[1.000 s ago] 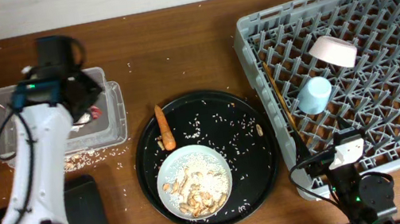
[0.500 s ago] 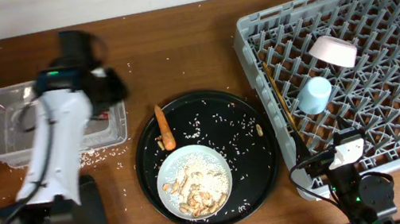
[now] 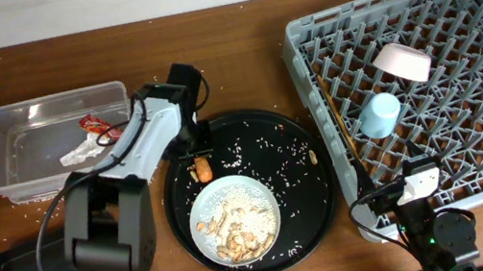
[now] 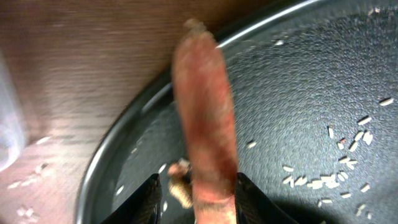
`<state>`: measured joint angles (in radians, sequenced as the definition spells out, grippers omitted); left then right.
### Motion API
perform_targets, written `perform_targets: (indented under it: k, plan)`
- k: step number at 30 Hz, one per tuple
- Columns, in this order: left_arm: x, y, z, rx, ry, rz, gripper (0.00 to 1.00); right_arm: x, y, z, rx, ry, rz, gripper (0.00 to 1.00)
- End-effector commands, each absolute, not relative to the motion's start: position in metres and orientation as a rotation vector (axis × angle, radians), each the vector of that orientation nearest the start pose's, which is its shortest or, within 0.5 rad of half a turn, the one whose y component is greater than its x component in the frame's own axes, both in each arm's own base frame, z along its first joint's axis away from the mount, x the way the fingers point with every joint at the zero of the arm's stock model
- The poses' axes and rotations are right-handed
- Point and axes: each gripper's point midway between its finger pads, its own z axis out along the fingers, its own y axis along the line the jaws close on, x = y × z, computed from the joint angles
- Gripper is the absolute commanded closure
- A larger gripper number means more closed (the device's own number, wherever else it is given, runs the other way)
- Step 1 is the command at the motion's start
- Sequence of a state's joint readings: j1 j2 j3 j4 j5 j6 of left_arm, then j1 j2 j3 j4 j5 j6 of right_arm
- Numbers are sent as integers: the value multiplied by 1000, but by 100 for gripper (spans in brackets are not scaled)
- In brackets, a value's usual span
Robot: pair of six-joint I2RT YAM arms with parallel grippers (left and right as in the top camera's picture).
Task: Sort waste into correct bins and load items into the dishwasher rack
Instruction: 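Move the left gripper back toward the carrot on the round tray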
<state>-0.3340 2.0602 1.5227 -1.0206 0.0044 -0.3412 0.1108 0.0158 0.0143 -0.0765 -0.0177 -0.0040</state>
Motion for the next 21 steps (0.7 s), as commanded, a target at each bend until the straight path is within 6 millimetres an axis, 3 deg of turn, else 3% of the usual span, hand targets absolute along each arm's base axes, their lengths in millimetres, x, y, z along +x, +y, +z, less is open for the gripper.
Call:
perform_targets:
  k: [1, 6, 9, 11, 14, 17, 21]
  plan:
    - [356, -136, 7, 167, 3185, 5, 63, 244, 30, 156, -103, 1645, 99, 2]
    - [355, -137, -2, 189, 3196, 39, 62, 244, 30, 156, -103, 1645, 99, 2]
    - [354, -137, -2, 180, 3200, 40, 84, 244, 30, 156, -103, 1645, 99, 2]
    - [354, -133, 6, 169, 3206, 62, 89, 245, 29, 156, -102, 1645, 98, 2]
    - [367, -109, 39, 24, 3177, 116, 93, 244, 30, 156, -103, 1645, 99, 2]
    - [383, -81, 96, -141, 3084, 57, 93, 244, 30, 156, -103, 1645, 99, 2]
    - [376, -47, 155, -271, 2980, 23, 93, 244, 30, 156, -103, 1645, 99, 2]
